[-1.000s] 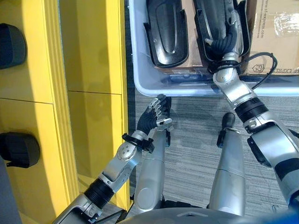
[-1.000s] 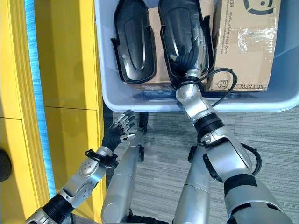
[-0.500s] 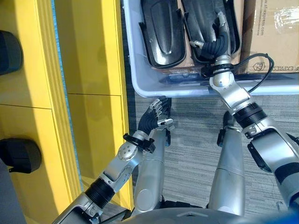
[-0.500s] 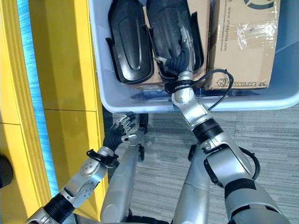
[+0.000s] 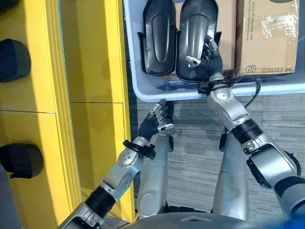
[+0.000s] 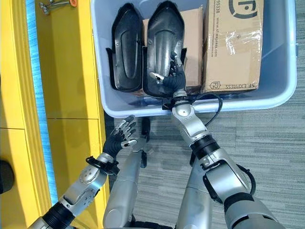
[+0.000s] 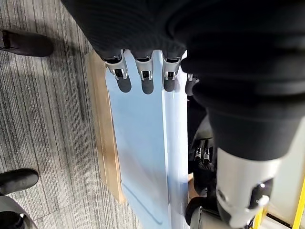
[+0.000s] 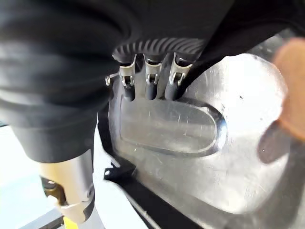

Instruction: Move parts from the plastic box to the shelf.

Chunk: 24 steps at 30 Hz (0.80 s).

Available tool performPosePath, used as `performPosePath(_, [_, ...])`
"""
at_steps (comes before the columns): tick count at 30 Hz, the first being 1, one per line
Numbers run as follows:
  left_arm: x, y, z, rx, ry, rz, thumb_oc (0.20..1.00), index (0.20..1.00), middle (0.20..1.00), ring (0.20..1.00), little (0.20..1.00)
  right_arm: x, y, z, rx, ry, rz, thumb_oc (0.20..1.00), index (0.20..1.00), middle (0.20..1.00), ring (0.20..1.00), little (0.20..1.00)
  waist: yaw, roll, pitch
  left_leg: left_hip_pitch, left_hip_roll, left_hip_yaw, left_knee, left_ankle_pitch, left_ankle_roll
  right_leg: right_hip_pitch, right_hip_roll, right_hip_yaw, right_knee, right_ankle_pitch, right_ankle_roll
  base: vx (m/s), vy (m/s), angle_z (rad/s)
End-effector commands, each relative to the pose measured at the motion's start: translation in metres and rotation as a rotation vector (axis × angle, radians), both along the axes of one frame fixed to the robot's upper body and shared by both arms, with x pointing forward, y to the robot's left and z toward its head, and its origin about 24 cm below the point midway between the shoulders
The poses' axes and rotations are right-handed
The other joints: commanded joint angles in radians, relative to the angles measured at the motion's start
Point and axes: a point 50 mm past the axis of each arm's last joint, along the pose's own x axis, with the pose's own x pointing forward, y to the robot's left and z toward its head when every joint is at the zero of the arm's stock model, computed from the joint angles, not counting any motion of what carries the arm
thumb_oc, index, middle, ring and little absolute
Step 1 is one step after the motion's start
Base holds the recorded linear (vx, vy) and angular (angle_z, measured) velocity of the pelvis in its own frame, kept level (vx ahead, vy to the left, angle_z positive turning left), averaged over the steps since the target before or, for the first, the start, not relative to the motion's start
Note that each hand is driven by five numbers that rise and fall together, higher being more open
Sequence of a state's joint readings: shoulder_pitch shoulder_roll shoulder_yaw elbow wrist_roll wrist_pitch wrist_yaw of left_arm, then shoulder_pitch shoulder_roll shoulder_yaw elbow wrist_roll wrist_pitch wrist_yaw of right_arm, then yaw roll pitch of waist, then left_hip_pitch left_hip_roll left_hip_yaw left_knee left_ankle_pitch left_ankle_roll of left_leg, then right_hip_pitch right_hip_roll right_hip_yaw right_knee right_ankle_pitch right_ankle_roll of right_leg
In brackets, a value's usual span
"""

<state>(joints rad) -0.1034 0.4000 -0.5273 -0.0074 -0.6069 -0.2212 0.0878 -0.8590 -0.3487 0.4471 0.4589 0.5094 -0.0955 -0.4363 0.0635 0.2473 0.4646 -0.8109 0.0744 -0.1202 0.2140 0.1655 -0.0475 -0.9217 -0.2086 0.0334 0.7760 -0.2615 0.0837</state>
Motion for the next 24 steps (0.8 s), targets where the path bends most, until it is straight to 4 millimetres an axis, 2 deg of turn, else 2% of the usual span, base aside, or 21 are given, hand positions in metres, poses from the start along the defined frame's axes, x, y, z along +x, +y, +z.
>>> performPosePath(1, [0.004,0.005,0.025,0.029,-0.144,-0.035,1.0,1.0,1.0,1.0,1.0,0.002,0.011,0.0,0.005,-0.027,0.001,1.0,1.0,1.0,1.0,1.0,0.03,0.008,0.055,0.015,-0.037,0.079,0.105,-0.174,0.007,0.06,0.013,-0.01,-0.237,0.11,-0.042,0.0,-0.003,0.05])
performPosePath(5, [0.002,0.003,0.027,0.017,-0.149,-0.033,1.0,1.0,1.0,1.0,1.0,-0.015,0.007,0.041,-0.14,-0.37,-0.136,1.0,1.0,1.0,1.0,1.0,0.02,0.006,0.055,0.013,-0.038,0.081,0.108,-0.174,0.009,0.058,0.018,-0.003,-0.243,0.117,-0.04,-0.01,0.021,0.04])
performPosePath(6, [0.001,0.002,0.027,0.015,-0.149,-0.03,1.0,1.0,1.0,1.0,1.0,-0.018,0.007,0.046,-0.159,-0.413,-0.147,1.0,1.0,1.0,1.0,1.0,0.018,0.007,0.055,0.014,-0.038,0.081,0.108,-0.175,0.009,0.058,0.019,-0.001,-0.245,0.117,-0.04,-0.07,0.039,0.02])
performPosePath(7, [0.004,0.002,0.031,0.011,-0.166,-0.022,1.0,1.0,1.0,1.0,1.0,-0.023,0.01,0.059,-0.184,-0.49,-0.155,1.0,1.0,1.0,1.0,1.0,0.018,0.01,0.055,-0.018,-0.035,0.083,0.103,-0.147,0.013,0.027,0.024,-0.002,-0.254,0.148,-0.044,-0.07,0.042,0.01])
performPosePath(10, [0.003,0.001,0.03,-0.003,-0.162,-0.015,1.0,1.0,1.0,1.0,1.0,-0.036,0.017,0.076,-0.249,-0.624,-0.157,1.0,1.0,1.0,1.0,1.0,0.011,0.011,0.055,-0.013,-0.039,0.084,0.1,-0.146,0.012,0.027,0.027,0.006,-0.257,0.15,-0.043,-0.02,0.05,0.0])
performPosePath(18, [0.001,-0.003,0.024,-0.021,-0.151,-0.026,1.0,1.0,1.0,1.0,1.0,-0.054,0.034,0.097,-0.322,-0.803,-0.162,1.0,1.0,1.0,1.0,1.0,0.006,0.019,0.055,0.014,-0.036,0.092,0.089,-0.141,0.007,0.045,0.019,0.013,-0.27,0.156,-0.039,0.0,0.036,-0.01])
performPosePath(24, [-0.003,-0.005,0.021,-0.037,-0.148,-0.023,1.0,1.0,1.0,1.0,1.0,-0.066,0.037,0.099,-0.28,-0.883,-0.185,1.0,1.0,1.0,1.0,1.0,-0.004,0.019,0.055,0.022,-0.033,0.099,0.084,-0.141,0.007,0.046,0.019,0.02,-0.275,0.159,-0.037,0.0,0.029,0.03])
